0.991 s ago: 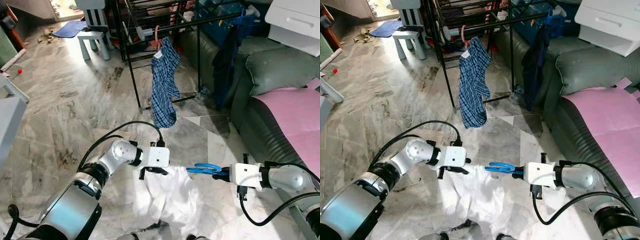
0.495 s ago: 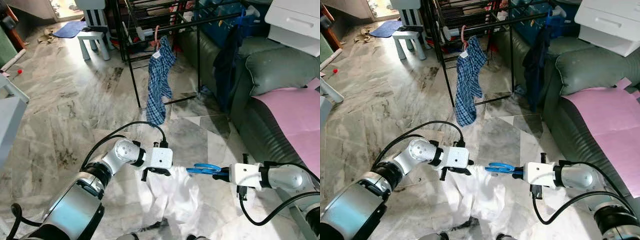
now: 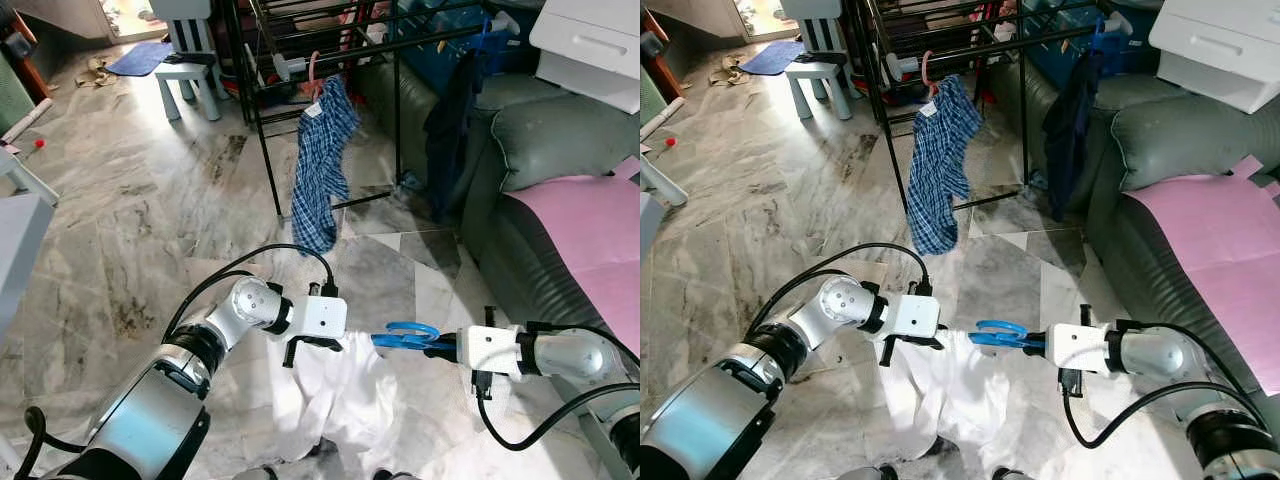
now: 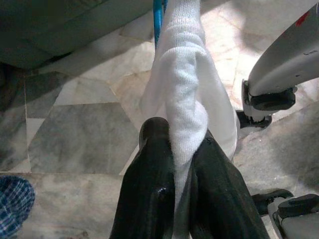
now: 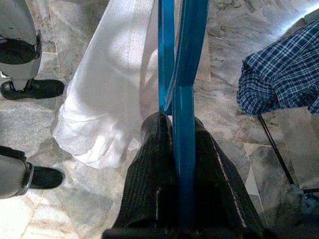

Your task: Hang hanger

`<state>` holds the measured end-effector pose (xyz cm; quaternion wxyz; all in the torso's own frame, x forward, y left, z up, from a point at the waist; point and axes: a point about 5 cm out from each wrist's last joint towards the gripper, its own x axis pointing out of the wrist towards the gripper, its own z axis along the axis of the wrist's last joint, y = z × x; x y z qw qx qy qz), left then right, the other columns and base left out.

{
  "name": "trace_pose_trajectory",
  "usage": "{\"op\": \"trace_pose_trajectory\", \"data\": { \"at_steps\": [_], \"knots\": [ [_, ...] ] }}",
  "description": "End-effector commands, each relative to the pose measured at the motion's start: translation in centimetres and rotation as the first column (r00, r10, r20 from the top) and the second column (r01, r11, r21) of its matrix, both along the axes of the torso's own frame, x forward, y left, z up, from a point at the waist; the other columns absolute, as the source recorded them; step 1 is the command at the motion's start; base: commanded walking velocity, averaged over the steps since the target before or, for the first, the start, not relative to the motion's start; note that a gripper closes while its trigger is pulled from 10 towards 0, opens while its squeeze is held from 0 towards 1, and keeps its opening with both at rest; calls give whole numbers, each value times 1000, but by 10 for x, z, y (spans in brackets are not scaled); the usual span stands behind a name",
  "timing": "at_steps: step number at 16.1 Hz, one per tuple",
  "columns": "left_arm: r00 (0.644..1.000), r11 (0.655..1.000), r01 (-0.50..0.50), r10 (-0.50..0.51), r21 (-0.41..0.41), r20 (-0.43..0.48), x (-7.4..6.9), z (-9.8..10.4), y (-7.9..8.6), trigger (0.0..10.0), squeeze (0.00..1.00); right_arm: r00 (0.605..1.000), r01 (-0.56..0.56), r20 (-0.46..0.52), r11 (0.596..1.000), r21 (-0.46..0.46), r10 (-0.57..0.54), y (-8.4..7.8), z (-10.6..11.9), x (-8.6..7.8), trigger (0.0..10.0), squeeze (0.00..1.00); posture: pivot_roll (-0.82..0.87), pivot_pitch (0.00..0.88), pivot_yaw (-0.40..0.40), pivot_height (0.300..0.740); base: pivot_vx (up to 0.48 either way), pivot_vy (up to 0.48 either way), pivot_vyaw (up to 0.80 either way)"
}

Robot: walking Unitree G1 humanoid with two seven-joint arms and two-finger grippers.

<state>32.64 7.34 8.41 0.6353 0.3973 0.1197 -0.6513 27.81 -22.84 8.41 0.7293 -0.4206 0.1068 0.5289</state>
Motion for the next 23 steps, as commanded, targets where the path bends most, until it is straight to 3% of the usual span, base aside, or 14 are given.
{"op": "trace_pose_trajectory", "data": {
  "at_steps": [1,4,5,6,10,13,15,16,17,18,21,22,23],
  "knots": [
    [1000,999,-24,24,21,-2,1,-2,10,0,0,999,-28,43,999,19,27,6,5,3,10000,0,-116,97,47,740,0,0,0],
    [998,998,-61,61,-4,12,2,-3,21,0,0,999,9,40,1000,30,-10,6,4,6,10000,0,-111,101,49,740,0,0,0],
    [997,997,-83,83,-4,7,1,-5,29,0,0,999,34,7,998,51,-34,6,5,8,10000,133,-109,100,50,740,0,0,0],
    [996,996,-91,91,4,7,0,-8,33,0,0,999,44,1,997,60,-44,5,7,9,10000,1000,-109,100,50,740,0,0,0],
    [986,988,-152,153,27,-59,-7,-17,62,0,0,999,42,-6,999,32,-42,-1,26,17,10000,1000,-111,97,63,740,0,0,0],
    [977,977,-211,212,39,-35,-5,-17,74,0,0,999,40,3,999,17,-40,-3,35,19,10000,1000,-107,97,65,740,0,0,0],
    [955,953,-297,296,54,18,-1,-18,86,0,0,996,61,57,997,48,-63,0,50,25,10000,1000,-105,100,71,740,0,0,0],
    [936,935,-350,348,51,42,1,-18,92,0,0,991,83,98,989,123,-95,9,60,28,10000,1000,-106,107,79,740,0,0,0],
    [924,923,-383,382,33,30,1,-19,94,0,0,982,106,120,948,300,-148,24,71,29,10000,1000,-106,115,86,740,0,0,0],
    [911,911,-413,413,-9,19,2,-18,93,0,0,973,136,103,875,465,-206,39,79,27,10000,1000,-111,128,93,740,0,0,0],
    [880,875,-471,475,-111,10,1,-19,90,0,0,963,197,36,793,577,-266,65,60,6,10000,1000,-123,146,105,740,0,0,0],
    [851,835,-519,526,-183,-14,-1,-21,89,0,0,928,306,-45,690,656,-370,79,46,-1,10000,1000,-126,149,107,740,0,0,0],
    [828,805,-550,561,-223,-16,-2,-22,89,0,0,905,371,-112,634,678,-410,90,37,-10,10000,1000,-125,149,106,740,0,0,0]
  ]
}}
